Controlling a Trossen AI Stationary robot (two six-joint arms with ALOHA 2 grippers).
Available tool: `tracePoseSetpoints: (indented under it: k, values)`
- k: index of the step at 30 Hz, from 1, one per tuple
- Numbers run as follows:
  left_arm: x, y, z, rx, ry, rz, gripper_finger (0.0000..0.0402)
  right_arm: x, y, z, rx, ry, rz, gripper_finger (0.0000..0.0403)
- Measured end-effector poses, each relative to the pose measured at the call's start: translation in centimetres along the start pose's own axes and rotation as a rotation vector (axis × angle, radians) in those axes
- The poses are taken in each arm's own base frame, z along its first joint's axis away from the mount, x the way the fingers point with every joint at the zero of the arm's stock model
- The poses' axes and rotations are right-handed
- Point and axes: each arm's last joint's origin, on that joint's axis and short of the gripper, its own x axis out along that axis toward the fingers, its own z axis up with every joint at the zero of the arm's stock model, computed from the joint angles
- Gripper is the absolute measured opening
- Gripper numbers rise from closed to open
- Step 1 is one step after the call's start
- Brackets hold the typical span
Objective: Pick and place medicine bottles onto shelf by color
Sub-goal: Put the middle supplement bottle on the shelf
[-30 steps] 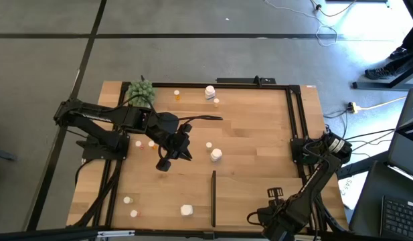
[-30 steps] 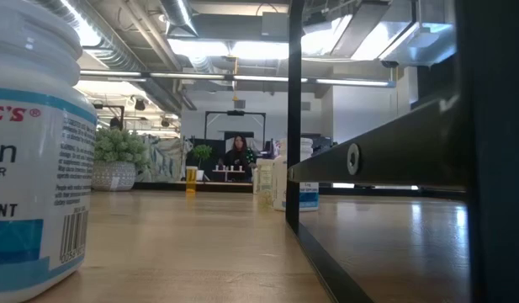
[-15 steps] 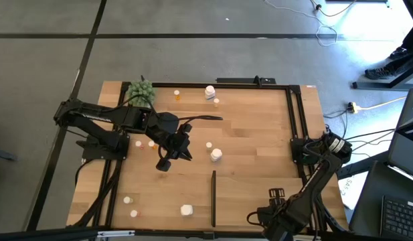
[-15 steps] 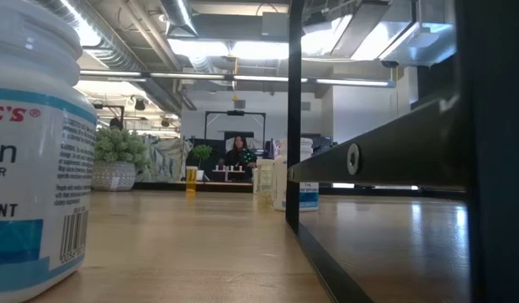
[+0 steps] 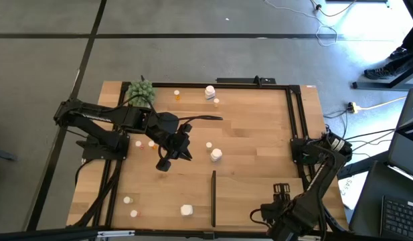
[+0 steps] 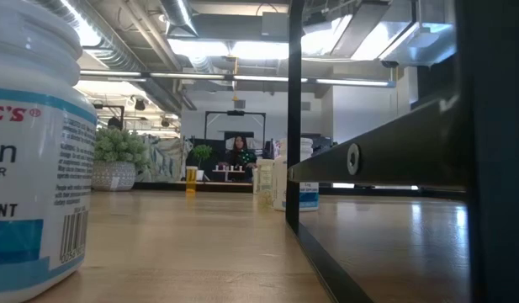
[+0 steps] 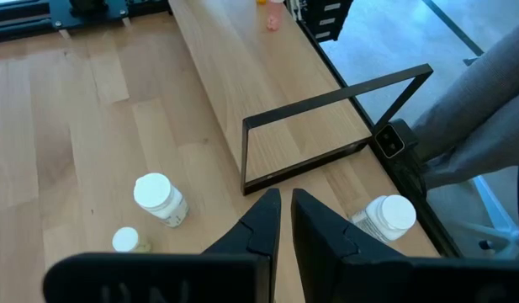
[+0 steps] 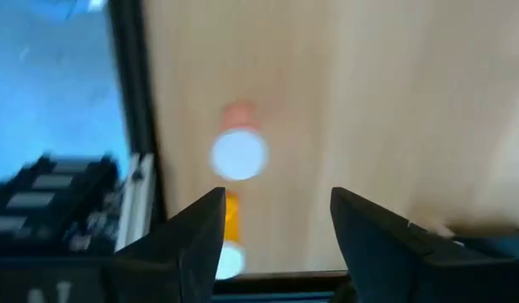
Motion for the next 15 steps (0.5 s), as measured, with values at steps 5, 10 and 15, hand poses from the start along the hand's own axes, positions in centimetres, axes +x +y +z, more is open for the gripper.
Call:
tracePoseSetpoints:
  k: [5,10,15]
  values:
    - [0.0,0.0,0.0,0.000,0.000,0.000,0.0027,-2.8,-0.6,0.2,0.115,-0.156,-0.072,0.0218]
    - [0.0,0.0,0.0,0.000,0.002,0.013,0.0027,-5.6,-2.2,0.5,0.179,-0.372,-0.092,0.0218]
    - [0.0,0.2,0.0,0.000,0.005,0.056,0.0027,-8.0,-5.4,0.8,0.242,-0.450,-0.071,0.0218]
